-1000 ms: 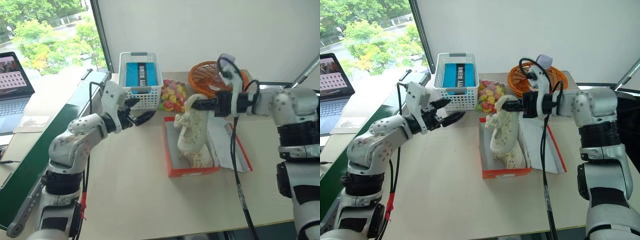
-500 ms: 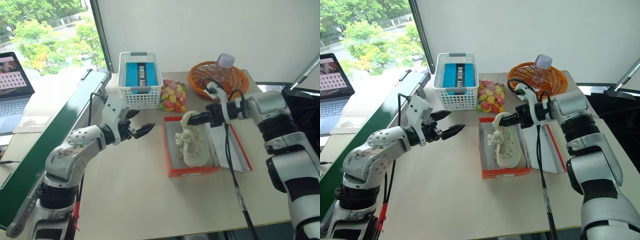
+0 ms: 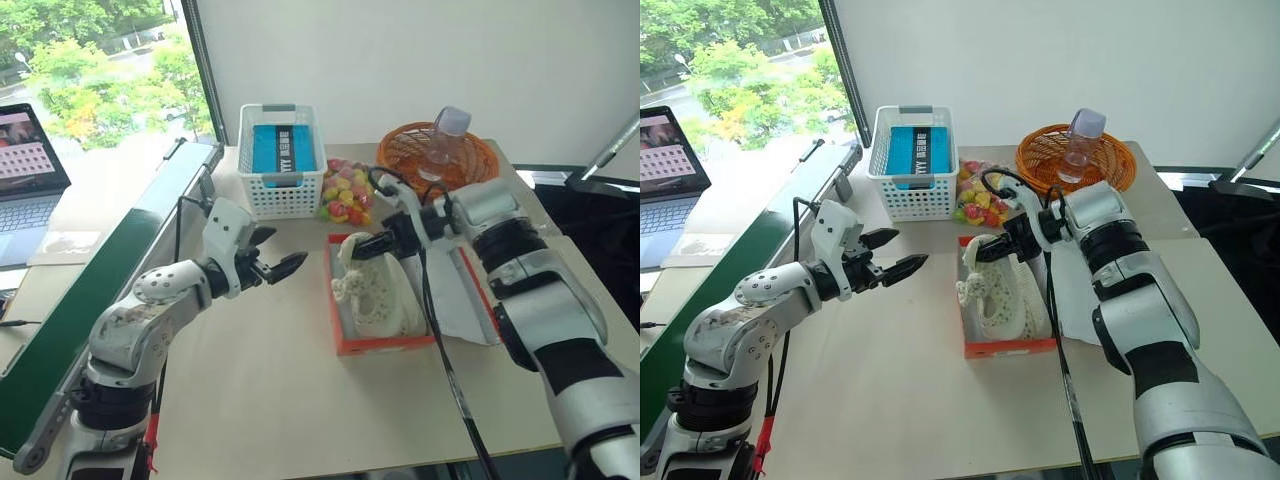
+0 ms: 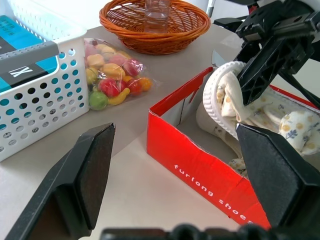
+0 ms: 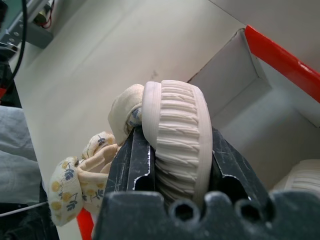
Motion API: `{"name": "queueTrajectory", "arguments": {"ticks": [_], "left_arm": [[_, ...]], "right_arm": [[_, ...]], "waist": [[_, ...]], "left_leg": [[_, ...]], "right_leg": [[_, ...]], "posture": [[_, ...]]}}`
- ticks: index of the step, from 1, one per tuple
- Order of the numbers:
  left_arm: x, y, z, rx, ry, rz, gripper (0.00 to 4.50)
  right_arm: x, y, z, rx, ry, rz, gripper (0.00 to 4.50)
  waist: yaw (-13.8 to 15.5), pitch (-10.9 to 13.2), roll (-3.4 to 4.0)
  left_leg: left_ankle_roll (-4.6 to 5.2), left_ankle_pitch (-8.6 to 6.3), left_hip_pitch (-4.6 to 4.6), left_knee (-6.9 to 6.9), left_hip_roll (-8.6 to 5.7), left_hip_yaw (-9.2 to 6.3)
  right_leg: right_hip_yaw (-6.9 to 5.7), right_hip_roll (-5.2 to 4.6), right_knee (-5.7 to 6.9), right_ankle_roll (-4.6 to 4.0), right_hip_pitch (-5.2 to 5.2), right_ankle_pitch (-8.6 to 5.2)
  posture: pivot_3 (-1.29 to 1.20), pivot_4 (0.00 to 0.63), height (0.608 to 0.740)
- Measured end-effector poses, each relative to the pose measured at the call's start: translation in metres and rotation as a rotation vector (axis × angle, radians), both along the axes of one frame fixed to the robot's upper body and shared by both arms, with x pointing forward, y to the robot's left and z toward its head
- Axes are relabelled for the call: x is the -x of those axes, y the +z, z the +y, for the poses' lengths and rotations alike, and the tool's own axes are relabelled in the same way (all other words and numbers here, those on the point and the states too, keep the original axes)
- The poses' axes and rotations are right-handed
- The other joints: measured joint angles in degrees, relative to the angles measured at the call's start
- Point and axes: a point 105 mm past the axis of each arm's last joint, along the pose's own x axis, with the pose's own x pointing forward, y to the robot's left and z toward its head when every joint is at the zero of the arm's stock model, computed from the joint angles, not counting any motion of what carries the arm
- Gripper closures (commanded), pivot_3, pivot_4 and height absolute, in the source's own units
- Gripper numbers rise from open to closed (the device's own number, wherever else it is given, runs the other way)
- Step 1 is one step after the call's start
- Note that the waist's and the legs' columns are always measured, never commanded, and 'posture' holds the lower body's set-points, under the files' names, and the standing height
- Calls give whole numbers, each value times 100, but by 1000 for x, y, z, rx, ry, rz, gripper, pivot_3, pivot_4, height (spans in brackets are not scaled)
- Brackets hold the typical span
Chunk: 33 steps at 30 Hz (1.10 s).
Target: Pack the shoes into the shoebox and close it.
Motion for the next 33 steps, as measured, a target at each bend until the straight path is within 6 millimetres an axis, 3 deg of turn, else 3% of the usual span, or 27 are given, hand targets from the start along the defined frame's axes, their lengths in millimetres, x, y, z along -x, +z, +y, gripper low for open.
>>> {"name": "queueTrajectory", "arguments": {"ticks": [8, 12, 15, 16, 22, 24, 26, 28, 33], "left_arm": [[9, 2, -1, -26, -27, 3, 379], [11, 1, -3, -24, -38, 13, 379], [12, 1, -4, -25, -47, 15, 379], [12, 0, -5, -26, -51, 17, 379], [15, -2, -10, -33, -80, 24, 379], [15, -3, -11, -36, -88, 27, 301], [16, -4, -14, -38, -99, 29, 301], [17, -5, -18, -37, -117, 30, 301], [17, -5, -23, -38, -138, 23, 301]], "right_arm": [[-13, -38, -7, 124, -62, -69, 3774], [-18, -56, -5, 227, -59, -142, 3774], [-21, -66, -2, 277, -58, -187, 3774], [-21, -68, -2, 285, -58, -198, 3774], [-22, -73, 1, 296, -60, -229, 3774], [-24, -72, 2, 284, -76, -229, 2826], [-26, -71, 2, 268, -116, -226, 2268], [-28, -68, 7, 232, -160, -213, 1427], [-28, -67, 7, 165, -252, -138, 37]], "waist": [[-8, -1, 0], [-19, -25, -27], [-17, -89, -79], [-17, -108, -89], [-28, -152, -99], [-40, -152, -99], [-44, -152, -99], [-39, -152, -99], [-24, -133, -70]], "left_leg": [[-1, 0, 5, 0, 0, -1], [-2, -2, 91, -2, 1, -2], [-46, -28, 136, -4, 2, -1], [-48, -29, 145, -4, 2, -2], [-52, -31, 179, -8, 4, -1], [-52, -31, 179, -9, 5, -1], [-52, -31, 180, -9, 5, -1], [-52, -31, 179, -9, 5, -1], [-46, -28, 116, -9, 1, 2]], "right_leg": [[0, 0, 1, 0, 6, 0], [-3, 1, -6, -1, 91, -2], [-4, -2, -10, -31, 125, -37], [-4, -3, -11, -6, 123, -53], [-4, -7, -10, -7, 146, -56], [-4, -6, -9, -9, 166, -55], [-4, -6, -9, -10, 166, -55], [-4, -6, -9, -10, 166, -55], [1, -7, -4, -44, 98, -32]], "posture": [[0, 150, 740], [0, 150, 740], [0, 150, 740], [0, 150, 740], [0, 150, 740], [0, 150, 740], [0, 150, 740], [0, 150, 740], [0, 150, 740]]}}
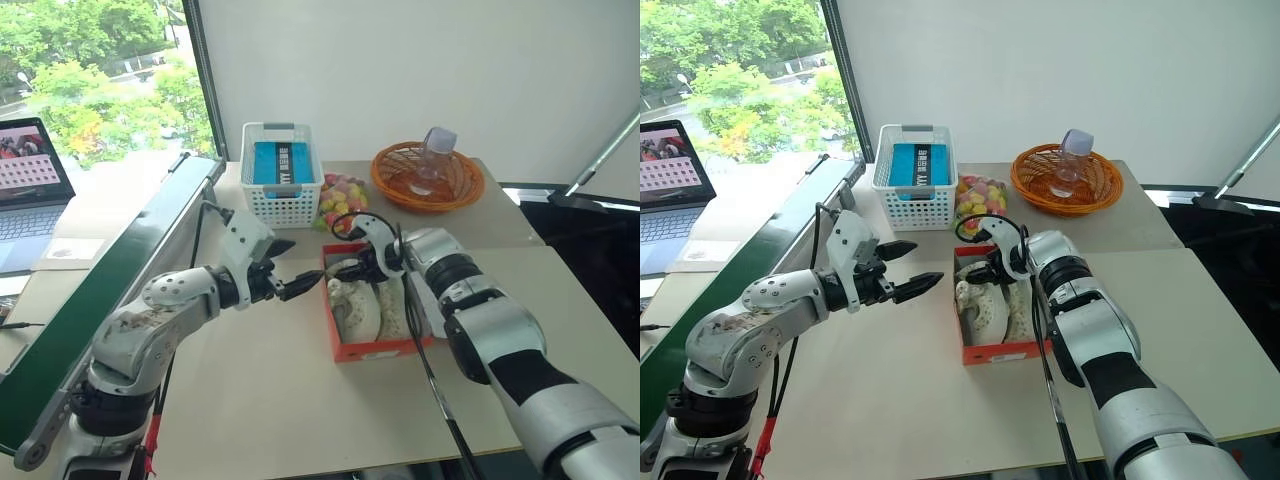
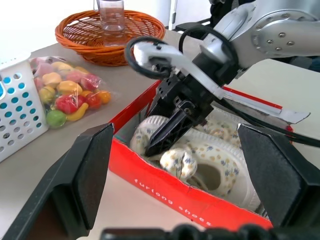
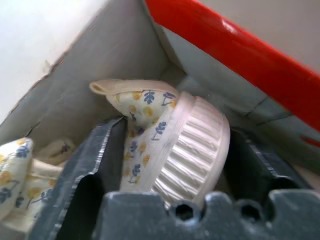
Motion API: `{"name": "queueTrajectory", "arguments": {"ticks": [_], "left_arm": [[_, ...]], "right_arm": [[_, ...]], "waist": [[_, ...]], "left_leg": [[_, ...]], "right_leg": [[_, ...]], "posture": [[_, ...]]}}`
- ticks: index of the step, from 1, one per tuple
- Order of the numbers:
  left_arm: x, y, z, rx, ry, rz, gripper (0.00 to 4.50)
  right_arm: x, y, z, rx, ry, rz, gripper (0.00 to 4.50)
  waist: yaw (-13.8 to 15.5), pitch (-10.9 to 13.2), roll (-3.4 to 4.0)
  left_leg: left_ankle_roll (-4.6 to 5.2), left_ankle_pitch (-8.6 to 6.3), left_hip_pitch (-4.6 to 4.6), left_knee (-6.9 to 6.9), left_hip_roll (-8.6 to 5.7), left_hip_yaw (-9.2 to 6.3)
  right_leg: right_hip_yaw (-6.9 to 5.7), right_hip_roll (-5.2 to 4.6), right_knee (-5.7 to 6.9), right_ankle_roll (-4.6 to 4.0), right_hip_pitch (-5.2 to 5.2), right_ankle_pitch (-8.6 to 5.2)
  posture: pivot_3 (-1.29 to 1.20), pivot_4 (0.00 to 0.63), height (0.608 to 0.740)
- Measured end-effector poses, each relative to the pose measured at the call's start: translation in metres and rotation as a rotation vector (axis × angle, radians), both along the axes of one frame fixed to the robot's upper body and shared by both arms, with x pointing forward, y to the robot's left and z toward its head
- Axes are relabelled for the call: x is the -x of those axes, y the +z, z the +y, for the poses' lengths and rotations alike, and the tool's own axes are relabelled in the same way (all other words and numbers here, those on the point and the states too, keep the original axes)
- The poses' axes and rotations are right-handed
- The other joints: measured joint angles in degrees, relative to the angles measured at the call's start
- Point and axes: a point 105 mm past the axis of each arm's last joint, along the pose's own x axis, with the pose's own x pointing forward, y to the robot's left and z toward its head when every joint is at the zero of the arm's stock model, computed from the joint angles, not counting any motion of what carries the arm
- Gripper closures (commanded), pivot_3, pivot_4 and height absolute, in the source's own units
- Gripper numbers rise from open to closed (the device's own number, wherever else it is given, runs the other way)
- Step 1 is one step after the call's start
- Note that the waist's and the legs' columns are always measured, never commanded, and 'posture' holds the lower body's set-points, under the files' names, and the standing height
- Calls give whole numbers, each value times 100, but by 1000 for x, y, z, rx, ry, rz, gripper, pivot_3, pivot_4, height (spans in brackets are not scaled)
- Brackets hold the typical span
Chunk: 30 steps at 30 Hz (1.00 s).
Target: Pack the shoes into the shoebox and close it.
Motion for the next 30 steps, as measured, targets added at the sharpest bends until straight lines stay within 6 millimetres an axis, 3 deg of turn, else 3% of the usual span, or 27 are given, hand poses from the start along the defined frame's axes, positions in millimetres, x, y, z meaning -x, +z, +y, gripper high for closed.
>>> {"name": "queueTrajectory", "arguments": {"ticks": [1, 6, 8, 10, 11, 14, 15, 20, 21, 22, 25, 30], "left_arm": [[-1, -1, -1, -2, -5, 2, 301], [-1, 0, -10, -16, -55, -11, 301], [0, -3, -12, -37, -81, -3, 301], [1, -7, -9, -79, -99, -1, 301], [1, -9, -9, -97, -110, 0, 301], [2, -12, -10, -114, -149, -2, 301], [3, -13, -12, -118, -167, -3, 301], [2, -16, -23, -144, -269, -6, 301], [1, -15, -25, -148, -286, -15, 301], [-1, -13, -25, -151, -293, -25, 301], [-9, -9, -25, -169, -310, -50, 301], [-15, -12, -26, -195, -352, -49, 301]], "right_arm": [[0, 2, 0, -17, -11, 11, 37], [-2, 14, -14, -81, -92, 55, 37], [-2, 29, -25, -123, -130, 58, 37], [3, 71, -40, -234, -157, 39, 37], [12, 102, -49, -290, -149, -11, 37], [44, 168, -51, -382, -72, -179, 37], [52, 174, -49, -393, -54, -194, 37], [88, 170, -50, -369, -13, -222, 37], [94, 167, -54, -348, -14, -230, 538], [100, 165, -57, -333, -11, -239, 711], [114, 157, -66, -318, -19, -255, 1792], [148, 132, -94, -225, -69, -248, 3577]], "waist": [[1, 2, 3], [32, 18, 27], [46, 35, 41], [73, 56, 69], [102, 63, 79], [127, 61, 80], [113, 61, 80], [155, 62, 80], [184, 63, 79], [196, 63, 79], [182, 63, 79], [196, 65, 76]], "left_leg": [[39, 24, -8, -2, 1, -3], [42, 17, -40, -13, -5, -6], [43, 17, -65, -12, -7, -7], [44, 19, -122, -4, -10, -8], [45, 18, -128, -4, -10, -11], [59, -2, -113, -12, 1, -12], [59, -2, -110, -12, 2, -11], [58, 0, -112, 3, -2, -7], [58, 0, -114, 3, -4, -8], [58, -1, -114, 4, -5, -7], [59, -1, -116, 5, -8, -4], [60, -2, -118, 2, -8, -11]], "right_leg": [[0, 5, 2, 18, -6, 10], [-2, 3, -7, 37, -26, 1], [-2, 2, -7, 40, -47, 1], [2, 0, 3, 45, -106, 6], [3, 2, 4, 45, -112, 6], [-1, 15, 1, 32, -103, -2], [-1, 16, 2, 31, -101, -3], [0, 9, -1, 35, -98, -5], [-1, 7, -4, 40, -96, -7], [-1, 5, -5, 42, -94, -8], [2, 1, -11, 45, -93, -8], [-1, 3, -9, 46, -93, -14]], "posture": [[0, 150, 740], [0, 150, 740], [0, 150, 740], [0, 150, 740], [0, 150, 740], [0, 150, 740], [0, 150, 740], [0, 150, 740], [0, 150, 740], [0, 150, 740], [0, 150, 740], [0, 150, 740]]}}
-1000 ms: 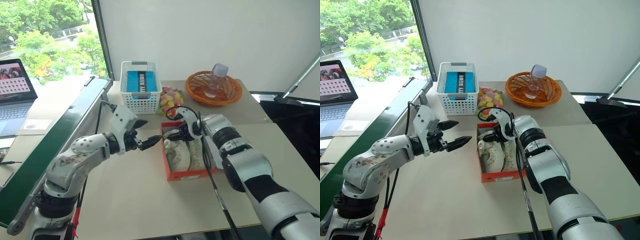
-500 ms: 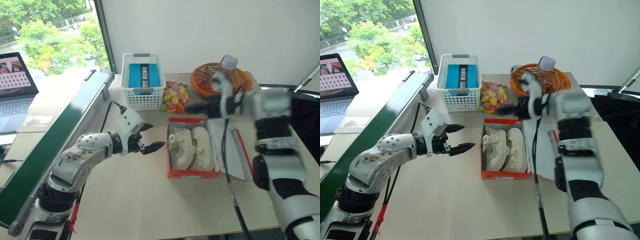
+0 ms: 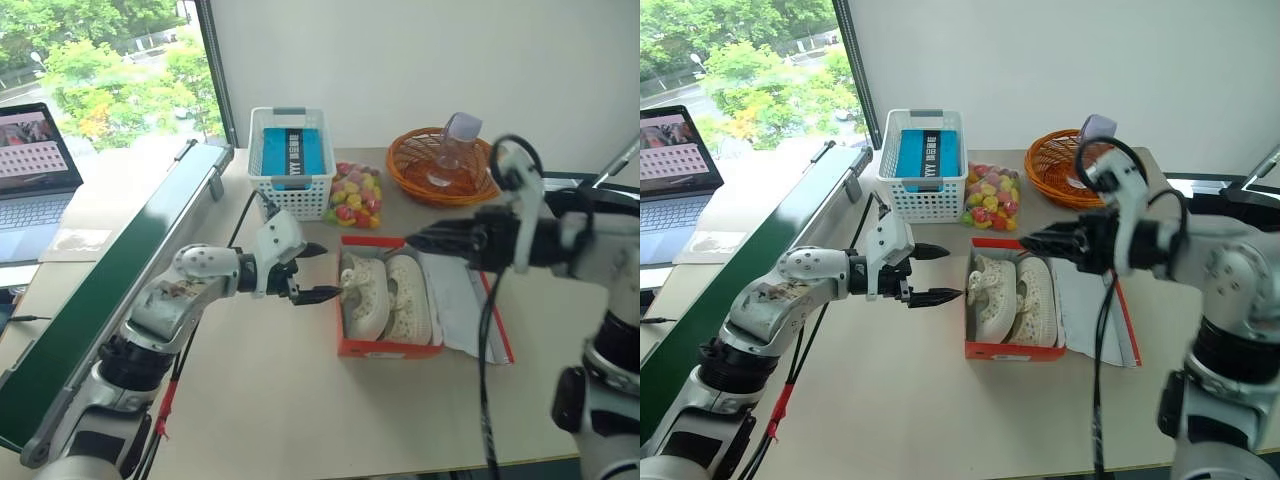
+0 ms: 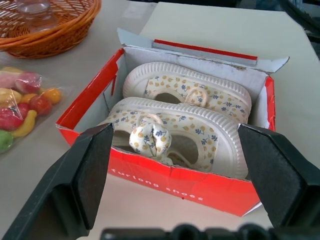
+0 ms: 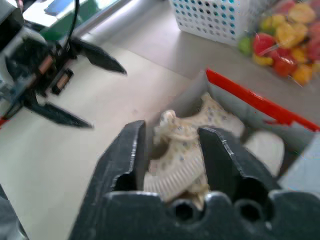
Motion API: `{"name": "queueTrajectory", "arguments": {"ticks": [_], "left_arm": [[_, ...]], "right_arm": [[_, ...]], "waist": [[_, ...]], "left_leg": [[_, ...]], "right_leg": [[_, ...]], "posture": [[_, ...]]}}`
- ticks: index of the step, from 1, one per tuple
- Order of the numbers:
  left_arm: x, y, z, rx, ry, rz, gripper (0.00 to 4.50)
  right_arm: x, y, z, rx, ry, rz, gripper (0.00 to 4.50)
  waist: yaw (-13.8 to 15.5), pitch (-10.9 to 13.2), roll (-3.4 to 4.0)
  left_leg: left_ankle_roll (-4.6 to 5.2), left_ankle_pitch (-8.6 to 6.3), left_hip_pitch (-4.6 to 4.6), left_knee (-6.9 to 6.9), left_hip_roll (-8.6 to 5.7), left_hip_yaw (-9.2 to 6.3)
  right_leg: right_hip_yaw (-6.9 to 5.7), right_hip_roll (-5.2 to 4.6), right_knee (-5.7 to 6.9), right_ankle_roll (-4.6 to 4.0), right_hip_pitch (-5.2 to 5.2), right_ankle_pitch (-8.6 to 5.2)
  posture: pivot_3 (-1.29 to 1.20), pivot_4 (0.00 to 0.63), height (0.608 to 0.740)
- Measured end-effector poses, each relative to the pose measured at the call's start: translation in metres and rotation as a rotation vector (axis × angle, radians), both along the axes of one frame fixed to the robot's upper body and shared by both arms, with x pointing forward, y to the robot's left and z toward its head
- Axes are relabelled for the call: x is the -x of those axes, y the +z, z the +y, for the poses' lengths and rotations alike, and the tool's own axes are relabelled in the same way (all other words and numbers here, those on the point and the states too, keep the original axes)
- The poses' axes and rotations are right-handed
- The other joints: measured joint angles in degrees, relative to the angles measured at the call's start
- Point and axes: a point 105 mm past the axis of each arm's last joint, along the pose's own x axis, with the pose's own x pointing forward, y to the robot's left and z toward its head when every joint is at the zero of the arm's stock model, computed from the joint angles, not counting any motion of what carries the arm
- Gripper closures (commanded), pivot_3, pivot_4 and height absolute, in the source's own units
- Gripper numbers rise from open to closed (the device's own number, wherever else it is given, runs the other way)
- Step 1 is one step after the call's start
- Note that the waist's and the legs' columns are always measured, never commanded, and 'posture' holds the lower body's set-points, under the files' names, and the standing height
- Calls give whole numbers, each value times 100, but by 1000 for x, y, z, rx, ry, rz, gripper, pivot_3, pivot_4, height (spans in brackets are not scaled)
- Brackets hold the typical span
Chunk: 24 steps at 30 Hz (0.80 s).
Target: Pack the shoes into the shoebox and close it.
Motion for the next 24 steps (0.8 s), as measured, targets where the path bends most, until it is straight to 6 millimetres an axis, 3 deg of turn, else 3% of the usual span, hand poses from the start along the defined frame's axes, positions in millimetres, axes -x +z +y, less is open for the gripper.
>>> {"name": "queueTrajectory", "arguments": {"ticks": [3, 8, 11, 14, 18, 21, 24], "left_arm": [[-1, 4, -3, -13, -46, -20, 301], [-7, 6, -2, -60, -93, -28, 301], [-14, 10, -2, -91, -123, -42, 151], [-19, 15, -3, -90, -142, -33, 151], [-23, 14, 1, -125, -156, -42, 151], [-24, 15, 3, -137, -151, -44, 151], [-26, 16, 7, -169, -133, -80, 151]], "right_arm": [[21, -12, -8, 27, -8, 20, 4468], [54, -25, -20, 74, -48, 53, 4468], [78, -53, -29, 57, -140, 154, 4500], [97, -79, -24, -11, -204, 241, 4500], [107, -109, -28, -116, -372, 313, 4500], [111, -131, -40, -102, -475, 369, 4500], [91, -147, -48, -220, -585, 317, 4500]], "waist": [[-24, 1, -1], [-17, 1, -5], [11, 2, -6], [5, 0, -4], [-42, -3, 0], [-44, -5, 1], [-91, -4, -5]], "left_leg": [[1, 0, 4, 5, 0, 1], [1, 0, 28, 5, 1, -7], [1, 0, 27, 5, -1, -11], [1, 0, 28, 9, -4, -10], [1, 0, 39, 11, 0, -12], [1, 0, 40, 11, 1, -11], [2, 0, 51, 22, 6, -7]], "right_leg": [[2, -1, 2, 3, 6, 1], [-1, 3, -1, 26, 32, -17], [-2, 1, -9, 35, 39, -22], [2, -2, -8, 46, 44, -25], [1, -1, -9, 36, 54, -35], [4, -2, -11, 13, 57, -48], [10, 2, -9, 9, 64, -42]], "posture": [[0, 150, 740], [0, 150, 740], [0, 150, 740], [0, 150, 740], [0, 150, 740], [0, 150, 740], [0, 150, 740]]}}
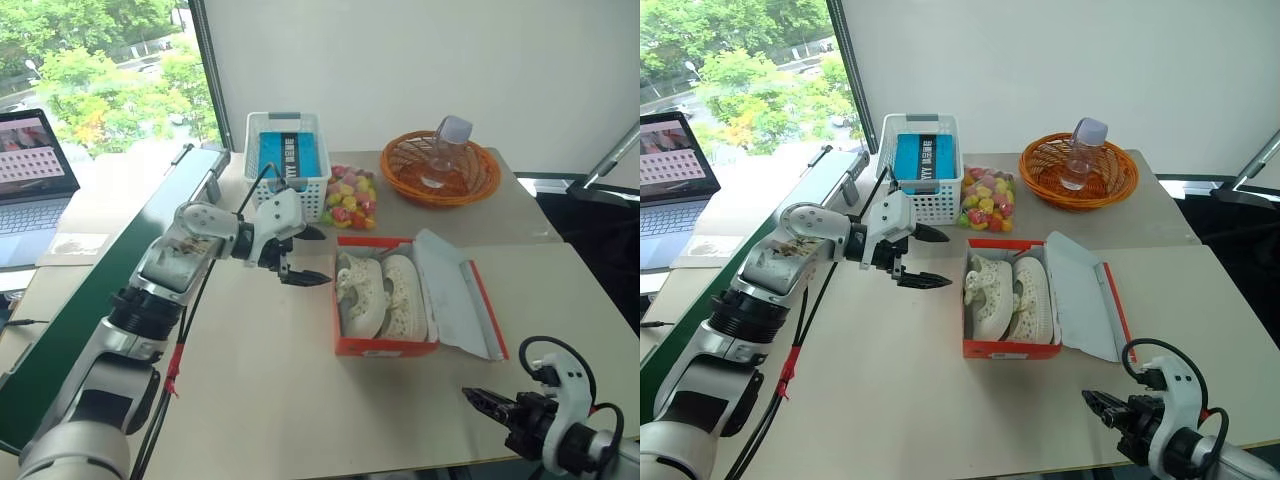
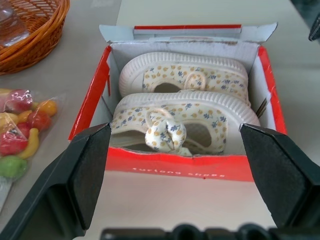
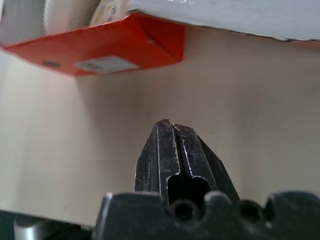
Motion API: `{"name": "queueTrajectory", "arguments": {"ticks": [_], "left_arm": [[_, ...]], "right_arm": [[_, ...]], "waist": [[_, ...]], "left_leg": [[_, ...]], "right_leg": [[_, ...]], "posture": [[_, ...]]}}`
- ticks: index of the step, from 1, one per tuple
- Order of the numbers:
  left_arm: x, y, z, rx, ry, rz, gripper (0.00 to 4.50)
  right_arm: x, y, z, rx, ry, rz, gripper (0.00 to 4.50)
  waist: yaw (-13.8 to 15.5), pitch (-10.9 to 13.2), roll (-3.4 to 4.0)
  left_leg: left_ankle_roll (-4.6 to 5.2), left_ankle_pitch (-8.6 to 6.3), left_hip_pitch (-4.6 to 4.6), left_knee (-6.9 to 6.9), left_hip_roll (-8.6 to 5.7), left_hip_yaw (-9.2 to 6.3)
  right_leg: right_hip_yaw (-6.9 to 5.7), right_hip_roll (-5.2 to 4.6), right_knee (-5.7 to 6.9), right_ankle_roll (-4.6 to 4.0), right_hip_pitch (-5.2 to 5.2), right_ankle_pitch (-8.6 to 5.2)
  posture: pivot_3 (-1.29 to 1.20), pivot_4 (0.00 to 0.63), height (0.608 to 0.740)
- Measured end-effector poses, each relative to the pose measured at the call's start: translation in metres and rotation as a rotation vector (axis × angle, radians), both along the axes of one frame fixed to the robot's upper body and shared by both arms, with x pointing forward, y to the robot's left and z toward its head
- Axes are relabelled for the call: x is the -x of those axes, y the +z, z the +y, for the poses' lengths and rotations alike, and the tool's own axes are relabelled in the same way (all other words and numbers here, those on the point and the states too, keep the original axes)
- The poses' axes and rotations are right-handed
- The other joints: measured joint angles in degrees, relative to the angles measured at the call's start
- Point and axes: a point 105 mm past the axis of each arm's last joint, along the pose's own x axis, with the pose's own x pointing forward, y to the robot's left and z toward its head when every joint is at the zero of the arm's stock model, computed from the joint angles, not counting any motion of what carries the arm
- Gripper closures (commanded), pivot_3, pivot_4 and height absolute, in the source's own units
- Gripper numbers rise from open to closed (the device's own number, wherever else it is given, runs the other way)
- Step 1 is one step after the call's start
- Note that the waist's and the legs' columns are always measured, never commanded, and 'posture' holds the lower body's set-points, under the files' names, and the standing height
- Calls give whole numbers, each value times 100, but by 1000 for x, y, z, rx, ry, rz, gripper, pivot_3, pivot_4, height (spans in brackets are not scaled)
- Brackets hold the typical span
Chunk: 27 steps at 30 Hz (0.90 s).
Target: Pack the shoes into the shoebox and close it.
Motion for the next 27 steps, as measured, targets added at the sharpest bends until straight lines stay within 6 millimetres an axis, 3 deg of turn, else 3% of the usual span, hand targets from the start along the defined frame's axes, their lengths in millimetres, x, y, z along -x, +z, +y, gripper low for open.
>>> {"name": "queueTrajectory", "arguments": {"ticks": [8, 14, 19, 24, 27], "left_arm": [[5, 11, 4, -18, 5, -40, 151], [4, 14, 11, -30, 27, -47, 151], [3, 17, 14, -34, 31, -54, 151], [2, 19, 14, -36, 28, -55, 151], [1, 23, 14, -45, 25, -72, 151]], "right_arm": [[-55, -25, -28, -67, -204, -122, 4500], [-65, -35, -33, -103, -253, -131, 4500], [-83, -49, -35, -208, -395, -211, 4500], [-96, -40, -63, -123, -524, -355, 4500], [-99, -19, -74, -146, -550, -463, 4500]], "waist": [[15, -1, 3], [46, 0, 4], [40, 0, 6], [32, 1, 9], [37, 2, 11]], "left_leg": [[2, 1, 2, -1, -3, 5], [2, 1, 1, -4, -2, 2], [2, 2, 4, -2, -3, 4], [3, 2, 4, -3, -5, 5], [3, 2, 5, -3, -4, 4]], "right_leg": [[1, -2, 2, 1, 0, 4], [1, 2, 7, 10, 0, 7], [1, 1, 8, 13, 2, 9], [2, 1, 8, 24, 2, 15], [2, 1, 10, 31, 2, 20]], "posture": [[0, 150, 740], [0, 150, 740], [0, 150, 740], [0, 150, 740], [0, 150, 740]]}}
